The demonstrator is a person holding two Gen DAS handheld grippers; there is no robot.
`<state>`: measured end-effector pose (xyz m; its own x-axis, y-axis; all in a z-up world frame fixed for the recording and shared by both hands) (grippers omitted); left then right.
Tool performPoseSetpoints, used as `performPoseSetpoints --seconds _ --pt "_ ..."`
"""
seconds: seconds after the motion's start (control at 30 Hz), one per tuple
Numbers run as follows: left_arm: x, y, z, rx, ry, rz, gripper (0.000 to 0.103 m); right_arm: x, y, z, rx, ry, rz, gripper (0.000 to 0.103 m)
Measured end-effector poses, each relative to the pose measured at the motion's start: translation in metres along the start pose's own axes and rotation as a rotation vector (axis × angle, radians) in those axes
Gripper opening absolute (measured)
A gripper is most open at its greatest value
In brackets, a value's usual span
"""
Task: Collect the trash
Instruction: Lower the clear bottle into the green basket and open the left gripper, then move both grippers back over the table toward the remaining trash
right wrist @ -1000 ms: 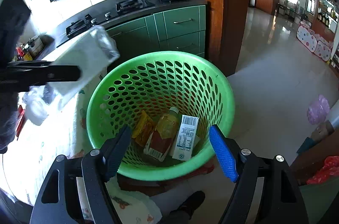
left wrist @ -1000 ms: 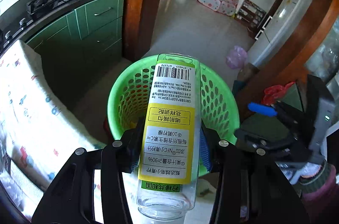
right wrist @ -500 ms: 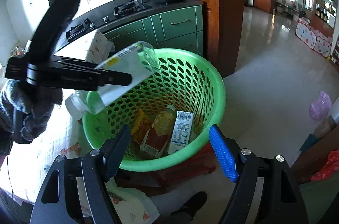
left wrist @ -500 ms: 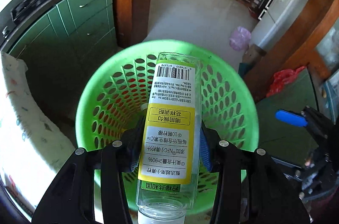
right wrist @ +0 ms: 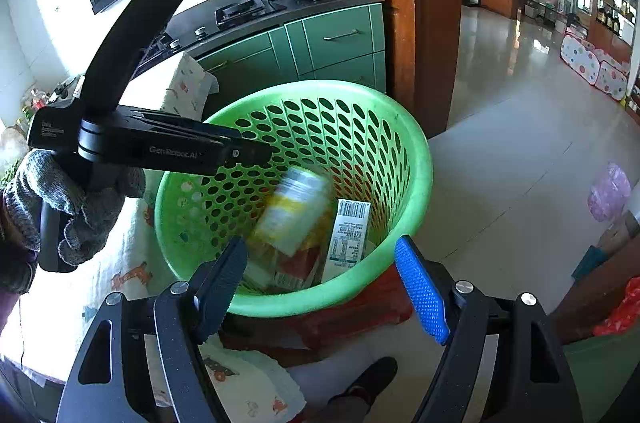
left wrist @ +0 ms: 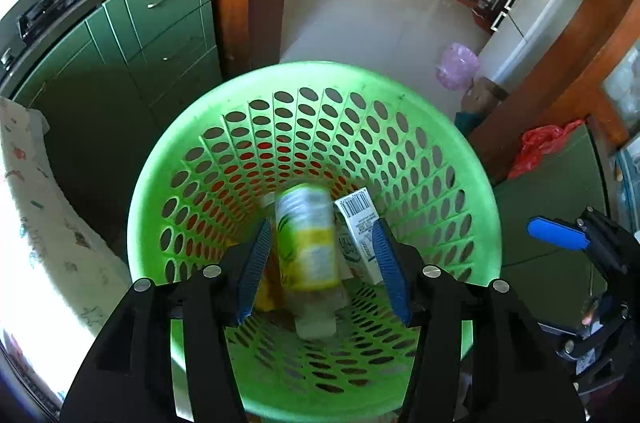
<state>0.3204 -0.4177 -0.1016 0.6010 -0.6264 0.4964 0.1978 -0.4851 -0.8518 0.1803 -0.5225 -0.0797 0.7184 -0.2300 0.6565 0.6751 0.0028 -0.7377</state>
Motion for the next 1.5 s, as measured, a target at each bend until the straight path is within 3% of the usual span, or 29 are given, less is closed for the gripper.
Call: performPoseSetpoints --seconds 0.37,0.93,1.5 --pt "-0.034 -0.086 0.001 0.056 -0.007 -0.103 0.053 0.000 -0.028 0.034 0.027 -0.035 -0.045 0.074" --pt "-0.147 -0.207 0.050 0.242 -0.154 -0.238 0.054 0.001 -0.049 0.136 0.173 -0.165 -0.082 0.078" --pt "-0.250 -0.291 0.152 0.420 -0.385 -0.291 0.058 0.002 -0.037 0.230 0.280 -0.301 -0.050 0.081"
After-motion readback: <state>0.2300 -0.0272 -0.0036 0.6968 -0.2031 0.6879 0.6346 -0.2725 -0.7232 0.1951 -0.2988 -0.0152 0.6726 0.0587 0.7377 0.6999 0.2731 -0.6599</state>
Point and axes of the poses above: each gripper's, at about its wrist camera, not at the fingertips, and y roughly the way its jaws point, z to its left, x to its top, the point moved 1 cm from there along y, roughly the way its jaws point, and after that the axes turned 2 degrees about -z, right-handed, at the moved point
